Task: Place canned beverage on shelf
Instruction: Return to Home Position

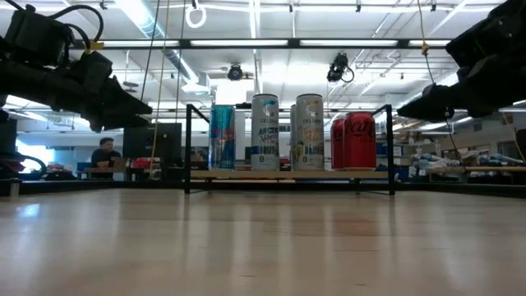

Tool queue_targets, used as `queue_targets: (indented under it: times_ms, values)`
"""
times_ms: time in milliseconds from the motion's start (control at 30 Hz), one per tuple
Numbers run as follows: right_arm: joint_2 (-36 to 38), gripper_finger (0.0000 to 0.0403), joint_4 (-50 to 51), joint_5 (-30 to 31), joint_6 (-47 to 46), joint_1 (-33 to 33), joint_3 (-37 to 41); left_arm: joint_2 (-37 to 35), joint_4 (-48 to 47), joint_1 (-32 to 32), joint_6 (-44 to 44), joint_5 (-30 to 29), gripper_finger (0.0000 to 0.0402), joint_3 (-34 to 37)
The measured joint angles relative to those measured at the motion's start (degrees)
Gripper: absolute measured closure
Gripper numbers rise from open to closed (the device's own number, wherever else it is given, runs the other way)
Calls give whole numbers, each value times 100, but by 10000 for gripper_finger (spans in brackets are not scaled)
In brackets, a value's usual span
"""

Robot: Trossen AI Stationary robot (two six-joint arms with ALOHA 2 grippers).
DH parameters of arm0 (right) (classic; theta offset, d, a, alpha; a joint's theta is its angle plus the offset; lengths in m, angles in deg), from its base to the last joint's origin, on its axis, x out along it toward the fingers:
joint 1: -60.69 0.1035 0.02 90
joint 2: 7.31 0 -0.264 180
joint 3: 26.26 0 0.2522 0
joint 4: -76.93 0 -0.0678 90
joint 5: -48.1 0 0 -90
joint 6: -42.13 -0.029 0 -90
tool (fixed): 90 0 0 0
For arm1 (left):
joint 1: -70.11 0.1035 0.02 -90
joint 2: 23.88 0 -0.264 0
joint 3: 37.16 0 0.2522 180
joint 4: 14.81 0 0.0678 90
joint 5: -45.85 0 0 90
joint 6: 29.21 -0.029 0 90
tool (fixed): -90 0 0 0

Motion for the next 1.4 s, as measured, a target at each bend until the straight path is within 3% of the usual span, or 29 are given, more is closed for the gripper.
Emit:
queue_targets:
  times_ms: [733,967,1400]
  values:
    - [3,69,312,-135,-304,-9,0,-7,36,0,-1,0,95,2]
    - [390,69,302,-151,-303,-147,0,-58,44,-40,-4,-3,95,4]
    - [1780,69,302,-151,-304,-930,0,-783,36,-1778,-8,4,95,7]
